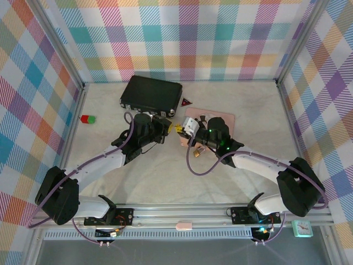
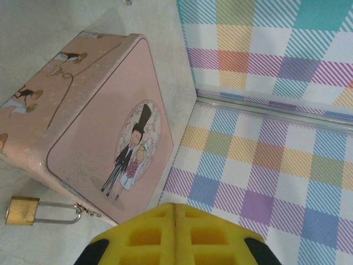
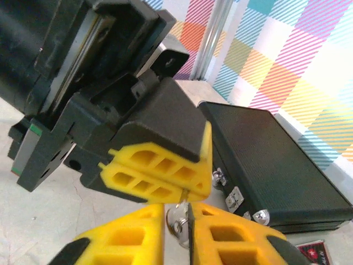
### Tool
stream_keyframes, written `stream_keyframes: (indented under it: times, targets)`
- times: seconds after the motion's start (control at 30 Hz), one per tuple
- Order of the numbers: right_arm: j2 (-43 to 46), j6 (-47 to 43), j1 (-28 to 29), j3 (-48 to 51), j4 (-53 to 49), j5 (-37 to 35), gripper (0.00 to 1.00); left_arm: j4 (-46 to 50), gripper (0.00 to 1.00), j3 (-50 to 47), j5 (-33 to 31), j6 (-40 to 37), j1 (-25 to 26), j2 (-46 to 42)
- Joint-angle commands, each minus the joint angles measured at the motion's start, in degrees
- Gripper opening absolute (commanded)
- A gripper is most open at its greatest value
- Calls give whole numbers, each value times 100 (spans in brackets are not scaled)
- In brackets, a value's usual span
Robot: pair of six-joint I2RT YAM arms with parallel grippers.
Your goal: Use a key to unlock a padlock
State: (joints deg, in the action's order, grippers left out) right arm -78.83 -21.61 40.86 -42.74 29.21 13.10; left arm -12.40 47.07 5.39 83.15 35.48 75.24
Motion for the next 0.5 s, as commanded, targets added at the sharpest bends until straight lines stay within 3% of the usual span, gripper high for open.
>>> stream_keyframes:
  times: [0.0, 0.1, 0.23, 0.33, 0.47]
  targets:
    - [255, 797, 27, -374, -776, -97, 36, -86, 0, 159, -333, -934, -48, -45]
    - [327, 1519, 1, -770, -1675, 118, 42, -321, 0, 259, -643, -2132, -94, 16]
    - [451, 2819, -15, -1020, -2148, 236, 51, -630, 0, 410, -717, -3382, -129, 97]
    - [519, 3794, -56, -1334, -2701, 305, 54, -1369, 0, 245, -531, -4397, -123, 73]
    - [654, 4767, -178, -1324, -2516, 798, 59, -2603, 0, -238, -114, -5315, -146, -45]
